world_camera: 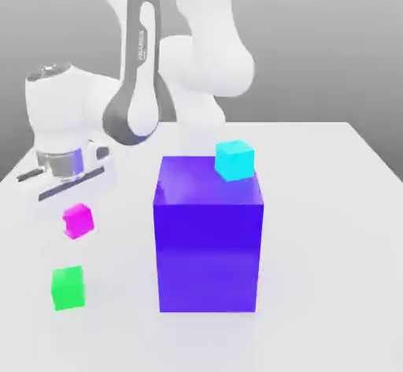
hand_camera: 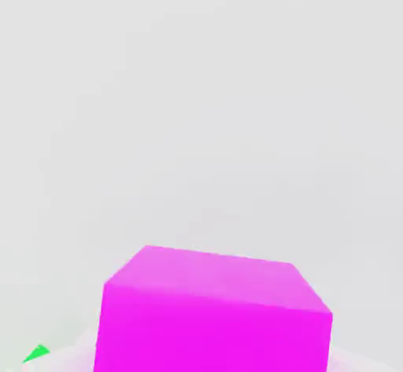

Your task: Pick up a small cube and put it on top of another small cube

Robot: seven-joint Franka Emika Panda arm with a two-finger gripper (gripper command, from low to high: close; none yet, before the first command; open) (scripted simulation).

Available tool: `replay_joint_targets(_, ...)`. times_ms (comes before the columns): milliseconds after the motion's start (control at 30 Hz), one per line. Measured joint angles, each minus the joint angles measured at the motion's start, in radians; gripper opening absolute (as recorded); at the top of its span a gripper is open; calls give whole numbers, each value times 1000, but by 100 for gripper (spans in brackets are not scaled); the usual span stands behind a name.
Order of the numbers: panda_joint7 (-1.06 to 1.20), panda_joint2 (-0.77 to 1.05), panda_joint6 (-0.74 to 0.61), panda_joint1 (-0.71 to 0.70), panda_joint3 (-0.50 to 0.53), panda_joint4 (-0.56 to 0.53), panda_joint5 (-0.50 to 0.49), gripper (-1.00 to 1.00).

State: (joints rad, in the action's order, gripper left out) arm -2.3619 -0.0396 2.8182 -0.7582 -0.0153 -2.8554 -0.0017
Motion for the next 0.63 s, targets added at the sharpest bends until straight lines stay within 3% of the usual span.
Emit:
replay_joint_targets(300, -384, 18, -148, 86, -57, 165, 4, -100)
replay_joint_targets(500, -446, 198, 6, 99, -41, 191, -28, -100)
replay_joint_targets(533, -448, 217, 24, 100, -39, 192, -31, 100)
replay_joint_targets(633, -448, 217, 24, 100, -39, 192, -31, 100)
